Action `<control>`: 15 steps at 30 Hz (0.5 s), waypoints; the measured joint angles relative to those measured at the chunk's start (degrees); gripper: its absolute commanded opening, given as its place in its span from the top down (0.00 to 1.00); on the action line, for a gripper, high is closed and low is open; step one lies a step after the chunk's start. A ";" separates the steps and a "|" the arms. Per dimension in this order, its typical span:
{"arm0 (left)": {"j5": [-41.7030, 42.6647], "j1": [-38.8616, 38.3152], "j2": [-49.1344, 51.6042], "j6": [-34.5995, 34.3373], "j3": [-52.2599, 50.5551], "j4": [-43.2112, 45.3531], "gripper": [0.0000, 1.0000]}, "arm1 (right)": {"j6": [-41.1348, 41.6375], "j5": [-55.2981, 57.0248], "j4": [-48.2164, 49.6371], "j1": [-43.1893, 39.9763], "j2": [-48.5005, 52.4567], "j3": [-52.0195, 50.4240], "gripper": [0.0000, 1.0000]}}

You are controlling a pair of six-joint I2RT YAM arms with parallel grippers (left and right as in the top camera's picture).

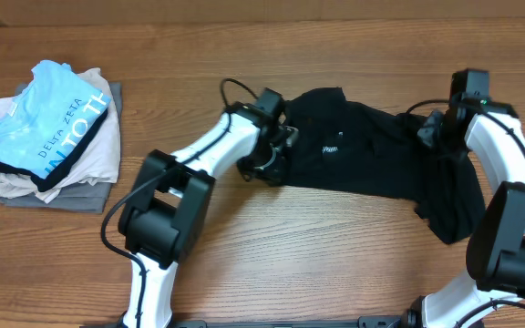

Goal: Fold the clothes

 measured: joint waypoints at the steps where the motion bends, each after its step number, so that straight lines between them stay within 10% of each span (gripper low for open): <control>1: -0.17 0.94 0.00 -0.20 0.11 -0.68 0.96 | 0.09 -0.44 -0.39 -0.02 -0.17 0.74 0.94; 15: -8.33 16.09 -1.33 -0.44 0.07 -6.23 0.96 | -2.36 5.79 2.27 -7.08 -1.03 4.02 0.88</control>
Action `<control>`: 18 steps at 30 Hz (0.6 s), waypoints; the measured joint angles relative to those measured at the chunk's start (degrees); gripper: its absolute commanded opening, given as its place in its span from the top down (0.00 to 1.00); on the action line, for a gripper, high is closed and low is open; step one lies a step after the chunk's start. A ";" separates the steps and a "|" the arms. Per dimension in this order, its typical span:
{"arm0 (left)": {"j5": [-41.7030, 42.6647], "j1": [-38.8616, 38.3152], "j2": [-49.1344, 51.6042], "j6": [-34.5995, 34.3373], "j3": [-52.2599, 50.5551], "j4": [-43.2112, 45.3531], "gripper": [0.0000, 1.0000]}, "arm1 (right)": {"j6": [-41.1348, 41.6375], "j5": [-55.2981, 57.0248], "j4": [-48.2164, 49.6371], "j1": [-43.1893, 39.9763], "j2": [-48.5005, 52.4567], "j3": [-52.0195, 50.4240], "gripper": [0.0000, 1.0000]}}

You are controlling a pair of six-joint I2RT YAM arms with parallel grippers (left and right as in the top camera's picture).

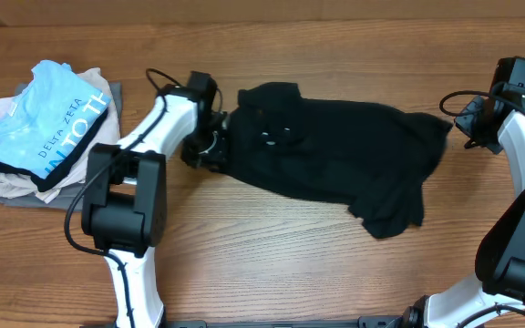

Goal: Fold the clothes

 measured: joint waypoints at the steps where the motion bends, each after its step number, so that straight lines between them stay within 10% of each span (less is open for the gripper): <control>1: -1.05 0.63 -0.44 0.02 -0.22 -0.11 0.96 | -0.11 0.17 0.55 -0.13 0.00 0.00 0.87; 7: -3.91 2.78 -5.95 0.44 -1.05 -0.39 0.93 | -0.61 -3.21 -0.11 -2.21 0.00 0.00 0.58; 18: 2.86 1.55 -14.86 3.45 -1.05 1.38 0.49 | -7.65 -27.30 -6.80 7.69 0.00 0.00 0.38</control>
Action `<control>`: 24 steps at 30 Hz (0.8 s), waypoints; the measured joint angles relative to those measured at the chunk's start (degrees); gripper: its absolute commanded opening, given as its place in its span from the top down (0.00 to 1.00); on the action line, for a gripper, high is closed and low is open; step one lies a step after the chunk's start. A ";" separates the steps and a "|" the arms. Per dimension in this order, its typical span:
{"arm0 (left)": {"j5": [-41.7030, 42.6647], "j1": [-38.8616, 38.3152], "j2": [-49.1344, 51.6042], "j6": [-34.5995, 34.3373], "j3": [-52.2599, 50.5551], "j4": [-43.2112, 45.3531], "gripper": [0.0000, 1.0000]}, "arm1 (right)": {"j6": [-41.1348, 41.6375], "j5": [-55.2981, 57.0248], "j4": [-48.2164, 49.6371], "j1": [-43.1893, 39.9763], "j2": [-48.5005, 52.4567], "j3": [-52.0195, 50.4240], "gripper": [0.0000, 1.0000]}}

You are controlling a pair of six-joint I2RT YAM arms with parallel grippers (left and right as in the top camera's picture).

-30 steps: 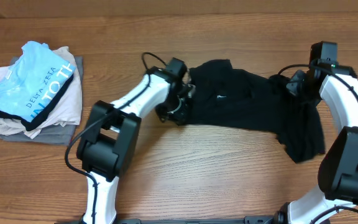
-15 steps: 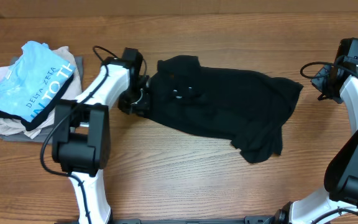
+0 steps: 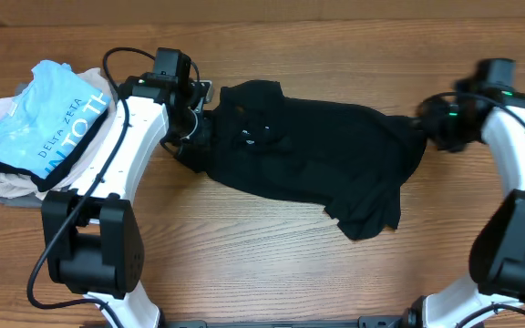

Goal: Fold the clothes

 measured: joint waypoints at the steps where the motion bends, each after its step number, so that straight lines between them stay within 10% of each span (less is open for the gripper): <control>1: 0.48 -0.35 0.04 0.00 0.00 0.00 0.47 | -0.57 -0.74 0.07 2.01 0.00 0.00 0.36; 10: 7.63 -4.96 0.07 -0.07 -0.04 8.17 0.36 | -1.25 1.40 1.90 13.55 0.00 0.00 0.36; 24: 10.29 -13.84 10.51 -21.09 -0.04 14.21 0.45 | 1.27 1.51 -3.67 0.07 0.00 0.02 0.41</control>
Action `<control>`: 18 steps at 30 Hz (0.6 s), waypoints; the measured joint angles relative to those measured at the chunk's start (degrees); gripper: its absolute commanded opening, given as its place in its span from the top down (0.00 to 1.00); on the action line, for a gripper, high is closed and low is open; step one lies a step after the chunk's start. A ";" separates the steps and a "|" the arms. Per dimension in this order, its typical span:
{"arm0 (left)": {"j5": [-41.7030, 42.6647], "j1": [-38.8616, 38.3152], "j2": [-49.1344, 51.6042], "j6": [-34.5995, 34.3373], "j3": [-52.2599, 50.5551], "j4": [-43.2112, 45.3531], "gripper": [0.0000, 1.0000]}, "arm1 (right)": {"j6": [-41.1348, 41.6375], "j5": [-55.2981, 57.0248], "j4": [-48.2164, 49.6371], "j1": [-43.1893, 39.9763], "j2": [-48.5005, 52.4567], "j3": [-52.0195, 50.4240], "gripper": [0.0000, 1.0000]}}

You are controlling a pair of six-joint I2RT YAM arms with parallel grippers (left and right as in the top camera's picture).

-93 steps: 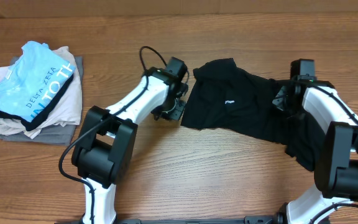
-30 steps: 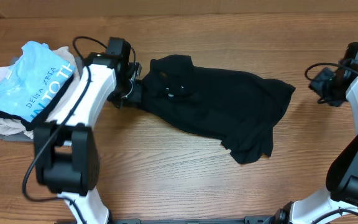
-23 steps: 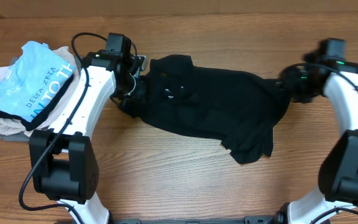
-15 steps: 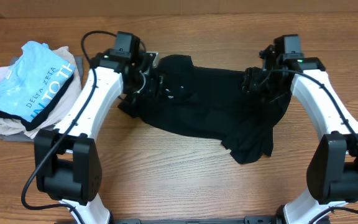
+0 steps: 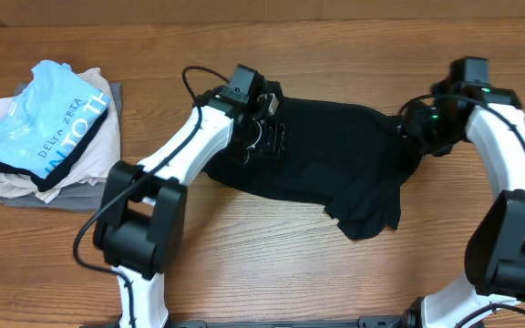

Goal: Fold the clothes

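Note:
A black garment (image 5: 335,159) lies spread across the middle of the wooden table, with a loose flap hanging toward the front at its right end. My left gripper (image 5: 267,137) sits over the garment's left part, its dark fingers against the black cloth and apparently shut on a fold of it. At the garment's right edge, my right gripper (image 5: 415,132) appears shut on cloth that bunches up to it.
A stack of folded clothes (image 5: 48,137) stands at the far left, a light blue printed shirt on top of beige and grey pieces. Bare wood table (image 5: 272,264) runs along the front and behind the garment.
My left gripper has moved right, from the garment's left edge to over its left part, and that edge has drawn in a little. The right gripper has shifted slightly left with the right edge.
First the garment lay at the right with both grippers at its ends. Then it was further left with my left gripper, the right gripper apart from it. Then the right gripper was back at its right edge. Now both grippers stand inward over the ends.

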 measured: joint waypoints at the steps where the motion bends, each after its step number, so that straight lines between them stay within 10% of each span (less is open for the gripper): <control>1: -0.09 0.09 0.61 -0.74 -0.02 0.81 0.47 | 0.00 -0.35 0.07 -0.76 0.00 0.00 0.41; 9: -1.79 0.42 1.29 0.39 -0.11 5.79 0.80 | 0.17 -2.01 0.17 -1.86 0.00 0.00 0.41; 18: -3.87 0.39 1.29 10.62 -0.11 5.31 0.49 | 0.15 -2.45 0.13 -1.86 0.00 0.00 0.41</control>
